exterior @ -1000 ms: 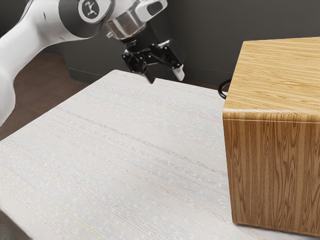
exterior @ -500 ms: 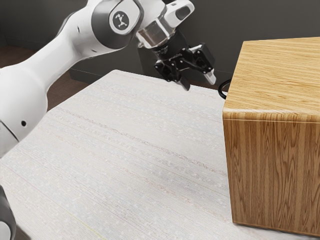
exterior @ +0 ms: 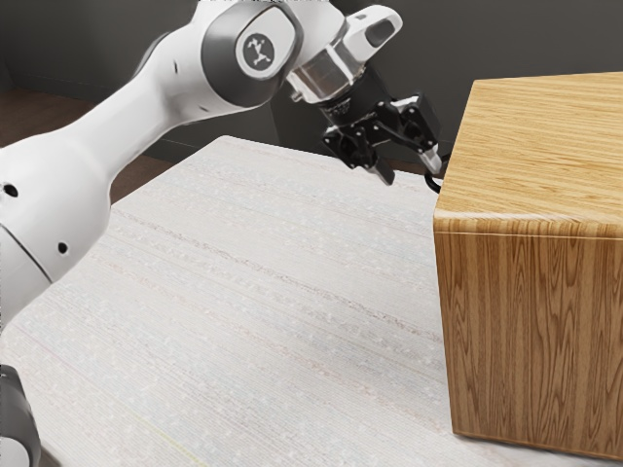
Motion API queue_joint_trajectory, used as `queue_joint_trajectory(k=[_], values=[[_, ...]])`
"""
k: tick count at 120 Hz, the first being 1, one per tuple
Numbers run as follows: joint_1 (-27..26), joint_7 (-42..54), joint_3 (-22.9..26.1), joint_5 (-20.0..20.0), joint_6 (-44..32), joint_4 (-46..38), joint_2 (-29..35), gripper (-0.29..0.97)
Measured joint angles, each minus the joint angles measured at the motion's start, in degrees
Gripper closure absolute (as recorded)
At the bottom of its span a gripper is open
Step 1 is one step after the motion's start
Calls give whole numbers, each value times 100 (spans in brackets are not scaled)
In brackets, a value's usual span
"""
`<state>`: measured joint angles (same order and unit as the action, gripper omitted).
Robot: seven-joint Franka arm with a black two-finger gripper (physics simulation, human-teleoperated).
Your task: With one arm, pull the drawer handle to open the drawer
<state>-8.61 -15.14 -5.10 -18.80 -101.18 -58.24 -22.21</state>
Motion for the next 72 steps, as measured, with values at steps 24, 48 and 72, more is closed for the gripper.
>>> queue_joint_trajectory(k=[24,48,72], values=[[-12,-52,-15,6,-35,-33,-70,23],[-13,-89,-27,36,-40,-70,-58,21],[16,-111,-62,66,-13,-262,55,18]])
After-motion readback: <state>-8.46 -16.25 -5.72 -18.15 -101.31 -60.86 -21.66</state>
